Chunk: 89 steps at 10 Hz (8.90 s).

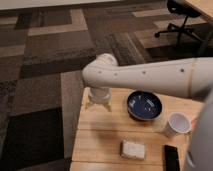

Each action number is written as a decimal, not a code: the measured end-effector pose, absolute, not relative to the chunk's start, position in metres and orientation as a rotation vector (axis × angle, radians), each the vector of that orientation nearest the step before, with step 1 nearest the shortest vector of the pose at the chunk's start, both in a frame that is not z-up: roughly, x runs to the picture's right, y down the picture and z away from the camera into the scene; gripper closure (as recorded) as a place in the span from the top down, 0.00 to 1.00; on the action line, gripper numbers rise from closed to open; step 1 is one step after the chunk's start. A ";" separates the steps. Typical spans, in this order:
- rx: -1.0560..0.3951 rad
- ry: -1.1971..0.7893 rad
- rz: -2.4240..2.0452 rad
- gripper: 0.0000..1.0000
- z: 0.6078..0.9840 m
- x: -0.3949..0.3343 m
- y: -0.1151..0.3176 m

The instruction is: Place the eraser in the ceramic cup

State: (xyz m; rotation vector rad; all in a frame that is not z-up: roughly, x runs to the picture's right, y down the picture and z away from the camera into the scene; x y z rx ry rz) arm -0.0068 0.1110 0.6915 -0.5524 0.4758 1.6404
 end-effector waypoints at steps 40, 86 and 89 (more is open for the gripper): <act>-0.521 0.567 1.670 0.65 0.653 0.306 0.289; -0.032 0.300 1.479 0.00 0.652 0.329 0.079; -0.041 0.284 1.473 0.00 0.661 0.324 0.078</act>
